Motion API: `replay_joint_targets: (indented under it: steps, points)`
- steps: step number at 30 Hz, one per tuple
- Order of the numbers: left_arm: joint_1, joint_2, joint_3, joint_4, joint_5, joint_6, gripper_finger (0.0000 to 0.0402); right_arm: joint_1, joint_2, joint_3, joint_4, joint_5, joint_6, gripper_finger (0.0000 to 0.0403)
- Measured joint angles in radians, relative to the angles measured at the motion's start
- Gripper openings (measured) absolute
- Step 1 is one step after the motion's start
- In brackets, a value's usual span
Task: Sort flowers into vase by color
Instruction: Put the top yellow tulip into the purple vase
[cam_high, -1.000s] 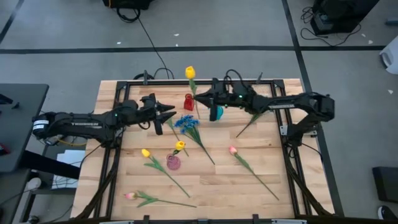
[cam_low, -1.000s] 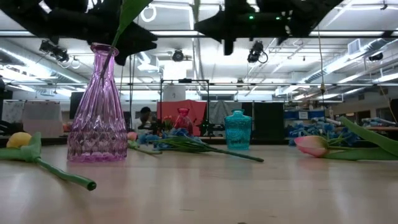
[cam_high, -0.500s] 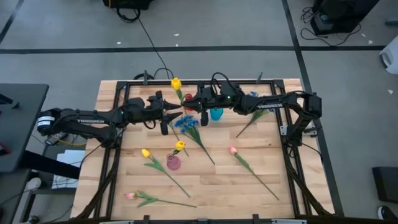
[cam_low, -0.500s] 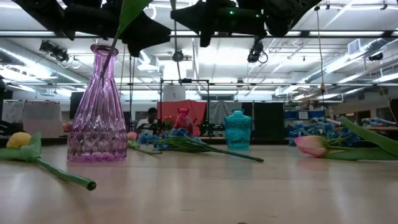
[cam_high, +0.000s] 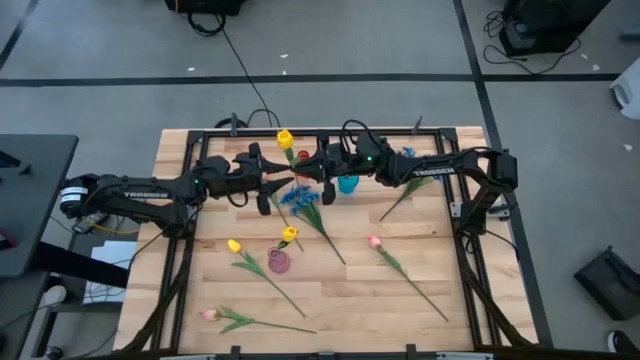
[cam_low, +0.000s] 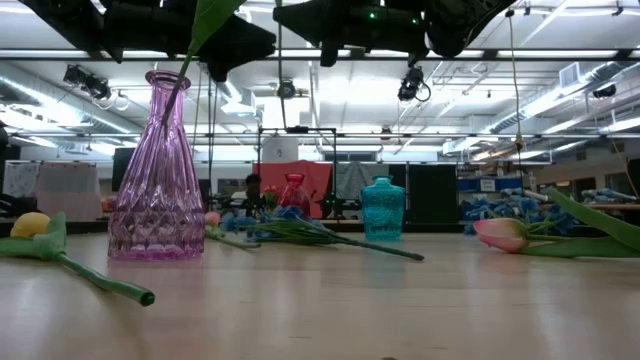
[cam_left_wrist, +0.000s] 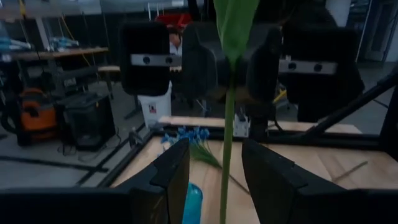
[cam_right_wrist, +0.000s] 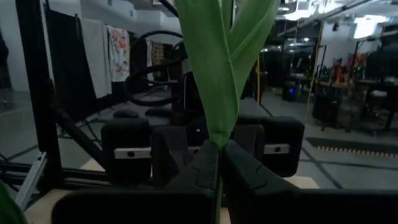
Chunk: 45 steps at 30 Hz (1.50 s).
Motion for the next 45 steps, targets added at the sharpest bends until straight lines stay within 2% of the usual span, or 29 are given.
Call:
replay_joint_targets:
  steps: [4, 15, 29, 33, 41, 45]
  points:
    - [0.000, 0.000, 0.000, 0.048, 0.000, 0.045, 0.0153, 0.003, 0.000, 0.000, 0.035, 0.002, -0.011, 0.0021]
    - [-0.002, 0.000, 0.000, 0.079, 0.000, 0.044, 0.0133, 0.020, 0.000, 0.000, 0.069, 0.026, -0.044, 0.0021]
    - [-0.002, 0.000, -0.001, 0.148, 0.000, 0.033, 0.0131, 0.021, 0.013, 0.000, 0.158, 0.054, -0.068, 0.0021]
    - [-0.002, 0.002, 0.003, 0.114, -0.001, -0.003, 0.0131, 0.011, 0.013, 0.000, 0.152, 0.037, -0.048, 0.0021]
    - [-0.002, 0.100, 0.195, -0.174, -0.012, 0.014, 0.0131, 0.007, 0.009, 0.000, 0.110, 0.028, -0.037, 0.0021]
    - [-0.002, 0.090, 0.223, -0.236, -0.010, 0.038, 0.0131, -0.001, 0.003, 0.000, 0.039, 0.029, -0.038, 0.0021]
